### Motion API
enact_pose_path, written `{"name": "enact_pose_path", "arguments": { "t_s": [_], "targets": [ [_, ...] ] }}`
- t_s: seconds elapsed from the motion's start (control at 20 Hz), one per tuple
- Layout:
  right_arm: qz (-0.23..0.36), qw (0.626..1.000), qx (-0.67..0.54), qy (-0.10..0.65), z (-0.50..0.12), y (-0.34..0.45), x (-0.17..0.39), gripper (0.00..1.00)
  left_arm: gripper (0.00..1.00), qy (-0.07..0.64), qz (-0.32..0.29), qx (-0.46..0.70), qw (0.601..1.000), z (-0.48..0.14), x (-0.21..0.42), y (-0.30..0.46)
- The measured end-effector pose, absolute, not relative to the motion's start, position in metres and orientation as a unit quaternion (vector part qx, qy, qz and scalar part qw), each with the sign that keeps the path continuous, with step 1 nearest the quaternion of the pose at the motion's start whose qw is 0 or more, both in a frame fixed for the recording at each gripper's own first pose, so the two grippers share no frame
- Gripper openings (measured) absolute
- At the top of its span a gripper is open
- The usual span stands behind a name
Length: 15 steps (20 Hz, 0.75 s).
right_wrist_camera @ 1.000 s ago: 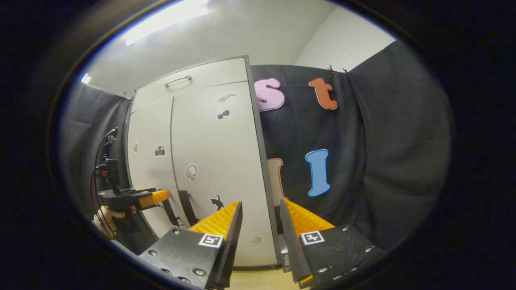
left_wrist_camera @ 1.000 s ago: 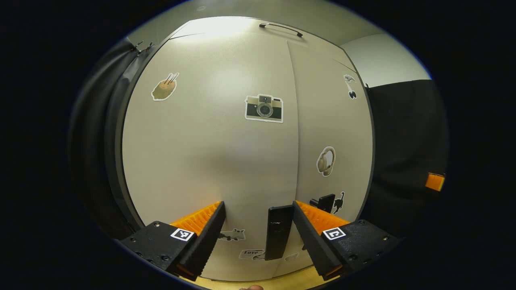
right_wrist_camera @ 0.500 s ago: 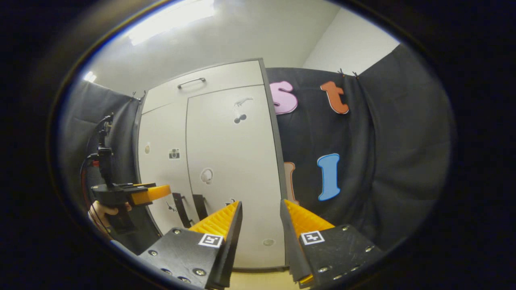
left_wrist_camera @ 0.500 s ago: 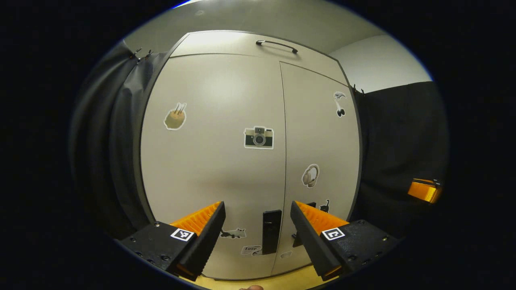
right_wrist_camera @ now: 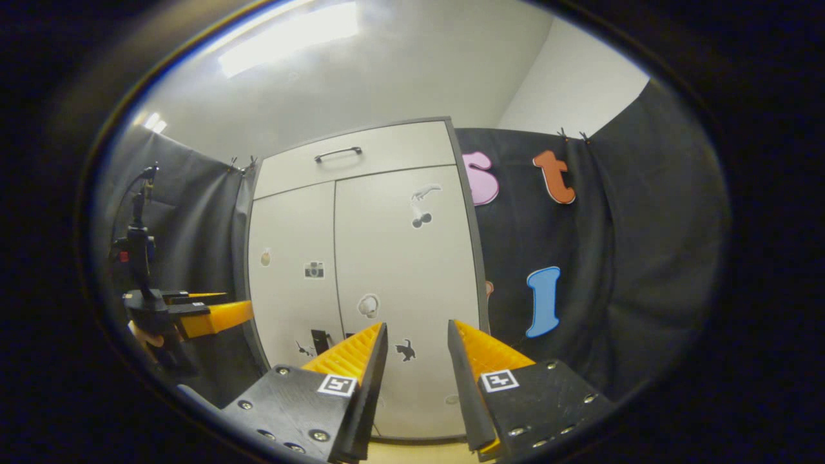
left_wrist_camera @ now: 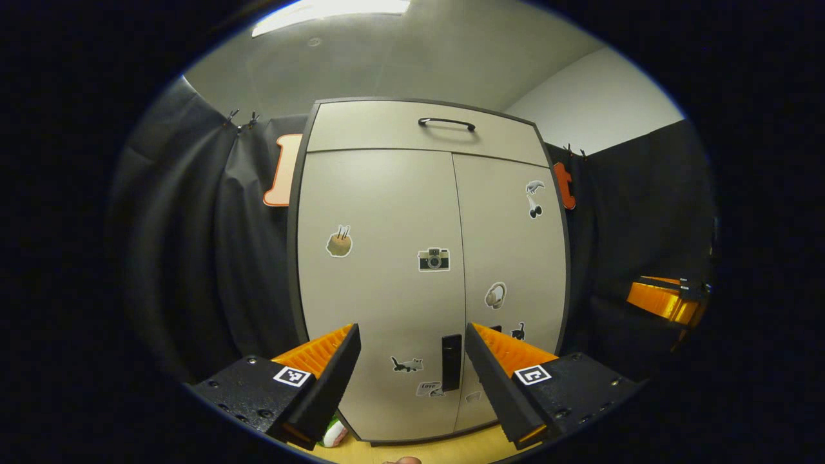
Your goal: Grab one shoe with the right hand and put it into the shoe cabinet, grab the other shoe with the left hand and put it into the shoe cabinet; then close the right door with the right hand and the left door with the left hand.
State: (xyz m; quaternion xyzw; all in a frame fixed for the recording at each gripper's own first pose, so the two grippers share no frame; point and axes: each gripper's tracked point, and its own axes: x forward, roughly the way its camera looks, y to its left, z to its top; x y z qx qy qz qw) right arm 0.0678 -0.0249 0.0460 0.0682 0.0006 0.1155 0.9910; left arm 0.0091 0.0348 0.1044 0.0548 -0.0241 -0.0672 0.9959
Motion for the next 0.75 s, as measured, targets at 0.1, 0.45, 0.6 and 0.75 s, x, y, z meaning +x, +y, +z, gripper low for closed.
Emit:
{"name": "enact_pose_path", "arguments": {
  "t_s": [0.1, 0.45, 0.6, 0.75],
  "targets": [
    [0.113, 0.991, 0.065, -0.003, 0.049, -0.02, 0.061, 0.56, 0.99, -0.022, -0.063, 0.052, 0.996, 0.103, -0.005, 0.037],
    [0.116, 0.99, 0.077, -0.013, 0.059, -0.003, 0.041, 0.87, 0.99, -0.023, -0.064, 0.05, 0.996, 0.094, -0.037, 0.037],
    [0.11, 0.991, 0.077, -0.009, 0.061, 0.003, 0.03, 0.96, 0.99, -0.02, -0.072, 0.059, 0.995, 0.09, -0.045, 0.033],
    [0.108, 0.991, 0.083, -0.003, 0.06, 0.011, 0.018, 0.96, 0.99, -0.015, -0.089, 0.058, 0.994, 0.084, -0.05, 0.027]
  ]
}}
